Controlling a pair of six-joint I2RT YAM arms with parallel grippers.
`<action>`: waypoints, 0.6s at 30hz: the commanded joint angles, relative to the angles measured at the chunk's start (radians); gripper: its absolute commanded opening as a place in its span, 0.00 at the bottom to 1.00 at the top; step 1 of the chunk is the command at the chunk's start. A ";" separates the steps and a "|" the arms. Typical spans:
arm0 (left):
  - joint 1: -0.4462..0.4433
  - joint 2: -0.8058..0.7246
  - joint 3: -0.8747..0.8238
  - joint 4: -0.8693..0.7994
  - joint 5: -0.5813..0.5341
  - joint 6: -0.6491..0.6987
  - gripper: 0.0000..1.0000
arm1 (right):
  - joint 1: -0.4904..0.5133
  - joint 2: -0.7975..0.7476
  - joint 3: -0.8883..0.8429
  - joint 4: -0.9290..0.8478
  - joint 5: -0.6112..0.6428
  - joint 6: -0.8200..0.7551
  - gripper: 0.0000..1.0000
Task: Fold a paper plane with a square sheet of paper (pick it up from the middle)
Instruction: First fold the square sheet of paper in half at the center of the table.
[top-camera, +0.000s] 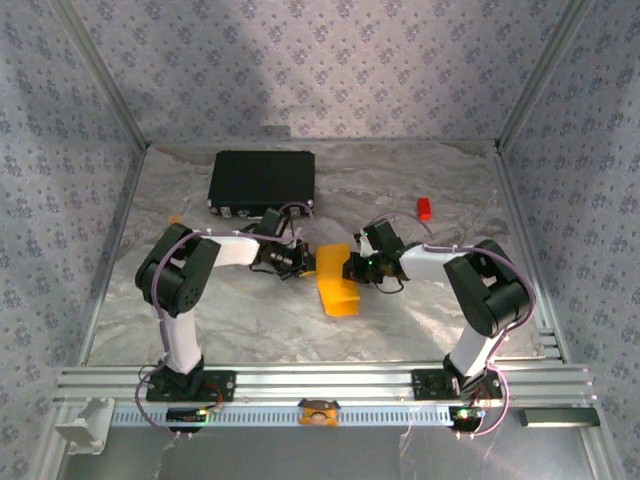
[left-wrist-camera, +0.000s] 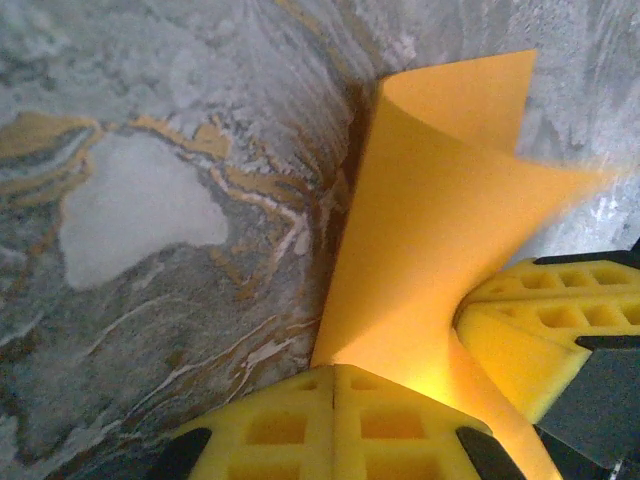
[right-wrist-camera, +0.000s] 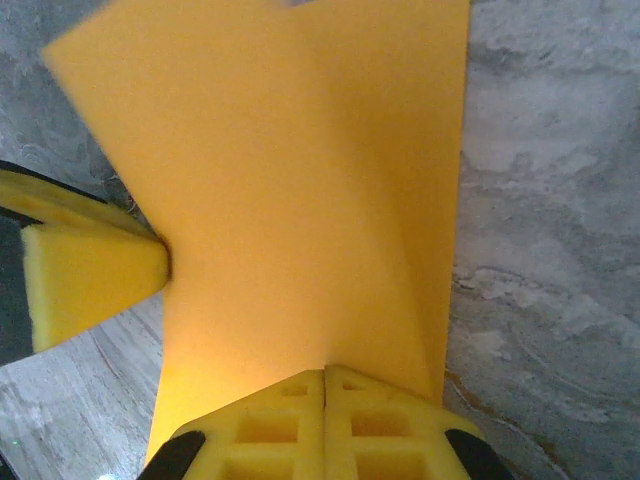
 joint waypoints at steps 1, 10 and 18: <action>-0.002 0.017 -0.006 0.015 0.024 0.006 0.01 | -0.004 0.030 -0.044 -0.144 0.112 0.007 0.00; -0.002 -0.094 0.016 -0.044 -0.001 0.023 0.05 | -0.001 0.039 -0.040 -0.139 0.115 0.007 0.00; -0.001 0.015 0.115 -0.088 0.132 0.099 0.03 | 0.000 0.044 -0.039 -0.145 0.123 0.007 0.00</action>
